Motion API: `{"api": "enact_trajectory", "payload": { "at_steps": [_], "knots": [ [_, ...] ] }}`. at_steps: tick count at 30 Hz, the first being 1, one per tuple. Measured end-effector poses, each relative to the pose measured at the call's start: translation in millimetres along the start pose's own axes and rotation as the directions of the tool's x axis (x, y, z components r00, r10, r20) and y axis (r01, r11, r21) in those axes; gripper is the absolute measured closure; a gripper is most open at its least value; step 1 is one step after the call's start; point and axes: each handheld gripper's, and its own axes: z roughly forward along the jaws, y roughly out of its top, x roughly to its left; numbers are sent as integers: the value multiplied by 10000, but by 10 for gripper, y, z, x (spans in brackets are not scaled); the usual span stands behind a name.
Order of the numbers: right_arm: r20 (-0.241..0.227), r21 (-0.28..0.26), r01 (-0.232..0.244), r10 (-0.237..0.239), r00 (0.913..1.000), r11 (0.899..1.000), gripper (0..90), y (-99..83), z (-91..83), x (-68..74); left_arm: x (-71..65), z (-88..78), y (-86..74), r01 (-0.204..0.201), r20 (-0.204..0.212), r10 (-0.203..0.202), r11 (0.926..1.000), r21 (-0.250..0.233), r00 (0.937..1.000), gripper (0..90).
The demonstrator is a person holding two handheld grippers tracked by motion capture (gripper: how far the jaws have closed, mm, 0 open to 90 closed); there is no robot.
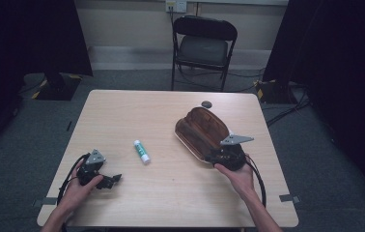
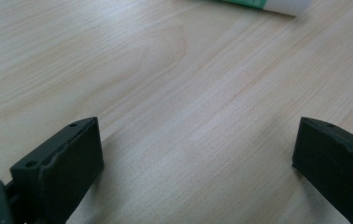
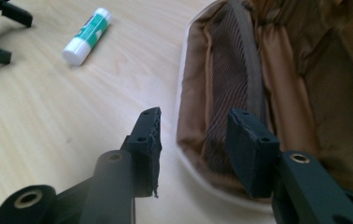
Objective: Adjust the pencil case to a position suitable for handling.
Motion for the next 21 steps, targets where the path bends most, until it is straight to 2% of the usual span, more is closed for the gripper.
{"api": "enact_trajectory", "payload": {
  "at_steps": [5,9,12,18,21],
  "knots": [
    [137,88,236,-237,9996,9997,531,92,96,-76,0,0,0,0,-4,0,10000,3,10000,11],
    [165,64,186,-188,9997,9998,527,80,164,-118,0,0,0,2,-3,-2,10000,0,10000,12],
    [265,285,322,-329,9991,9991,527,55,233,-119,0,0,0,2,-2,-2,10000,1,10000,12],
    [619,232,472,-486,9969,9986,519,46,271,-130,-2,0,0,5,-10,-5,10000,-2,10000,12],
    [606,90,404,-408,9973,9991,513,55,256,-153,-1,0,0,0,-8,0,10000,-3,10000,12]
  ]
}}
